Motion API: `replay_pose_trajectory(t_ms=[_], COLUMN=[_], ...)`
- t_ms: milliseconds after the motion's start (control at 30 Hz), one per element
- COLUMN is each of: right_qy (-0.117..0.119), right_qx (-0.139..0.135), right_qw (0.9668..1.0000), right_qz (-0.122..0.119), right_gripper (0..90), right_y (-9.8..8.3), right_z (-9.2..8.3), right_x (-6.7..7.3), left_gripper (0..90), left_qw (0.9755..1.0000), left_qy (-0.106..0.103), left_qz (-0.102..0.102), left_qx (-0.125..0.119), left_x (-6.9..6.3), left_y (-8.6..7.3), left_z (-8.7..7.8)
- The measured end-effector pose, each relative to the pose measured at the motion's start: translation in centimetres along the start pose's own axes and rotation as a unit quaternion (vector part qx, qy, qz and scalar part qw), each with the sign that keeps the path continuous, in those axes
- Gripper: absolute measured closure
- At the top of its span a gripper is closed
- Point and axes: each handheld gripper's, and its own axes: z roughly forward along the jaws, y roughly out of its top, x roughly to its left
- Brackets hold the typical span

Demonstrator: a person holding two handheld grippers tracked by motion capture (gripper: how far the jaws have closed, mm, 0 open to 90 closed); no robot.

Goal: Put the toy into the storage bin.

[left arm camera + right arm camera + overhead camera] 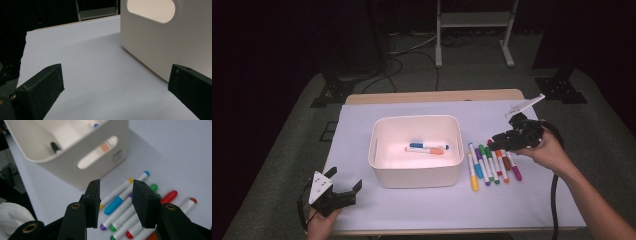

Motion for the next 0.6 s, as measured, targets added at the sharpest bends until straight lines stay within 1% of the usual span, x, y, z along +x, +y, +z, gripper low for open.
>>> replay_pose_trajectory(t_ms=[133, 333, 400, 533, 600], right_qy=[-0.015, -0.038, -0.045, -0.061, -0.063], right_qx=[0.005, 0.016, 0.019, 0.025, 0.025], right_qw=[0.9995, 0.9971, 0.9962, 0.9944, 0.9939], right_qz=[0.026, 0.063, 0.073, 0.083, 0.087], right_gripper=[57.5, 57.8, 57.9, 58.3, 58.6], right_y=[-2.3, -5.2, -5.9, -6.9, -7.1], right_z=[0.3, 1.1, 1.4, 2.1, 2.3], right_x=[-1.7, -4.1, -4.8, -5.9, -6.2], left_gripper=[0.0, 0.0, 0.0, 0.0, 0.0], left_qw=[1.0, 1.0, 1.0, 1.0, 1.0], left_qy=[0.001, 0.001, 0.001, 0.001, 0.001], left_qz=[0.001, 0.002, 0.002, 0.002, 0.002], left_qx=[0.0, 0.001, 0.002, 0.001, 0.0], left_x=[-0.1, -0.1, 0.0, -0.1, -0.1], left_y=[0.0, 0.0, 0.0, 0.0, 0.0], left_z=[0.0, 0.0, 0.0, 0.0, 0.0])
